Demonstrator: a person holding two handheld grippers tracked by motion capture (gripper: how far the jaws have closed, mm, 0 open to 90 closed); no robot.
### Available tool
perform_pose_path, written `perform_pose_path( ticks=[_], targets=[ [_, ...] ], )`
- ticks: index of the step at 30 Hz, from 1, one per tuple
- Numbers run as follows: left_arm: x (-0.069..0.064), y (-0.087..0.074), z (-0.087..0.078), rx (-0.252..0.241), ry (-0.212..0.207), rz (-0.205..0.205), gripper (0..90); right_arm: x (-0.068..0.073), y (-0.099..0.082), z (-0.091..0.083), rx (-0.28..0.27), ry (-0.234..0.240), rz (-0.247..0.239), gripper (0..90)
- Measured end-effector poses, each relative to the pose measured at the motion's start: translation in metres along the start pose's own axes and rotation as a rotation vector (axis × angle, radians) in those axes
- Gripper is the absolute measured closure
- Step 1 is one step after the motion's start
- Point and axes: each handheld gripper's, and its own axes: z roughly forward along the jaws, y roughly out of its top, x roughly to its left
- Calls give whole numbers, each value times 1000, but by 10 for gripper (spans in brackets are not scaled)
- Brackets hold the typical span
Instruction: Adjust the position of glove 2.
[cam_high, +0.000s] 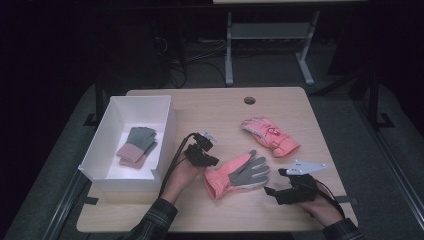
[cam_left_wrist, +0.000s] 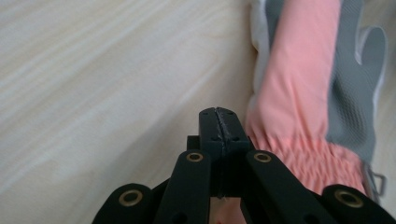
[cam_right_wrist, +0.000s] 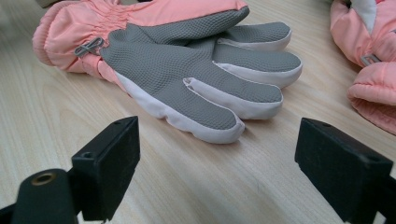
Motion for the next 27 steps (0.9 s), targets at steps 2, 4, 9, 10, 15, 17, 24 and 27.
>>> perform_pose_path(
  ticks=[2, 4, 9, 10, 15, 17, 24, 27],
  targets=[
    [-3, -3, -1, 6, -8, 7, 897, 0, 0, 0, 0, -1, 3, 136],
    [-5, -4, -2, 2, -16, 5, 897, 0, 0, 0, 0, -2, 4, 136],
    [-12, -13, -7, 8, -52, 17, 897, 0, -1, -1, 0, -6, 6, 136],
    [-12, -14, -9, 20, -60, 33, 897, -1, -1, -1, -1, -8, -2, 136],
    [-19, -24, -12, 12, -98, 30, 897, -2, -4, -4, 2, -22, 11, 136],
    [-24, -28, -14, 10, -113, 42, 897, -2, -5, -6, 4, -27, 19, 136],
    [-43, -38, -16, 12, -169, 94, 896, -4, -14, -17, 5, -69, 42, 136],
    [-54, -37, -8, 31, -204, 140, 896, -5, -20, -22, 16, -92, 60, 136]
  ],
)
